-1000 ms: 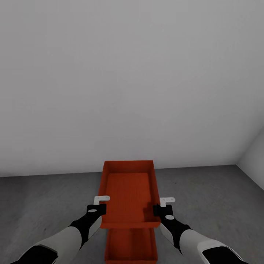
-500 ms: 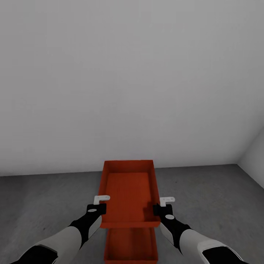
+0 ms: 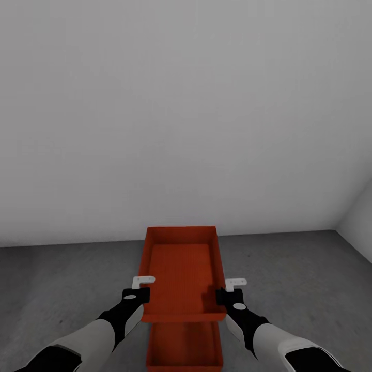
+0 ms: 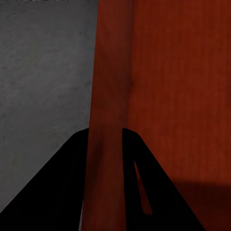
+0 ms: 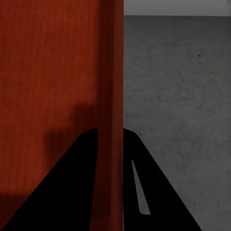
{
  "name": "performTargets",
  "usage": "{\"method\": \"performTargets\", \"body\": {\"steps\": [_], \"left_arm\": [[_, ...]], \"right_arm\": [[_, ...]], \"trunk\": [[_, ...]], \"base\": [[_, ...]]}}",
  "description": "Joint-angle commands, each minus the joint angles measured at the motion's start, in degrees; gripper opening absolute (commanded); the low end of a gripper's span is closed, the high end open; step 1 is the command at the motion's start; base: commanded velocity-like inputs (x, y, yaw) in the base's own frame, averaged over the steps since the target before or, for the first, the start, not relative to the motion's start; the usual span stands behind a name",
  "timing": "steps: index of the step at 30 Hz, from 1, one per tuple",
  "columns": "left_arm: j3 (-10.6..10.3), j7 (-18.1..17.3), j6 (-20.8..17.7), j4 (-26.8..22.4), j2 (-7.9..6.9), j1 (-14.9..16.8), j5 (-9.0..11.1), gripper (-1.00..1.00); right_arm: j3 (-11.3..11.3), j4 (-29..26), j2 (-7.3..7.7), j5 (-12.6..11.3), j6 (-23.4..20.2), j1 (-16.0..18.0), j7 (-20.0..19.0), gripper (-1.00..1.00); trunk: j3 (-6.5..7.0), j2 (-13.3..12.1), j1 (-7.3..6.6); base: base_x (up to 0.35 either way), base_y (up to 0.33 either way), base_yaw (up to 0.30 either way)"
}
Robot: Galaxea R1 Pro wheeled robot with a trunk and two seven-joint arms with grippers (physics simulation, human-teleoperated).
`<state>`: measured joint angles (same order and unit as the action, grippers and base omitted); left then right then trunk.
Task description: Move the two storage containers from the living room to the garage. In the garage, place one container on the floor and stack the other container on top of it (either order is fine).
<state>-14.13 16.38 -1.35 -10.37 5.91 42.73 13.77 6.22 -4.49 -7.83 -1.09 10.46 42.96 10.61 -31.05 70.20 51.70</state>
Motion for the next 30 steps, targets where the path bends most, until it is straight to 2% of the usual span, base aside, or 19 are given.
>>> {"method": "performTargets", "body": {"steps": [1,30], "left_arm": [[2.6,0.7,2.4,-0.6,-0.02,0.1,-1.0,-1.00],[2.5,0.7,2.4,-0.7,-0.02,0.1,-1.0,-1.00]], "right_arm": [[-1.2,3.1,0.01,-0.8,0.3,0.0,4.7,-1.00],[-1.2,3.1,0.01,-0.7,0.3,0.0,4.6,-1.00]], "trunk": [[-0.23,0.4,0.22],[-5.44,12.1,6.59]], "base": [[0.000,0.000,0.000],[0.000,0.000,0.000]]}}
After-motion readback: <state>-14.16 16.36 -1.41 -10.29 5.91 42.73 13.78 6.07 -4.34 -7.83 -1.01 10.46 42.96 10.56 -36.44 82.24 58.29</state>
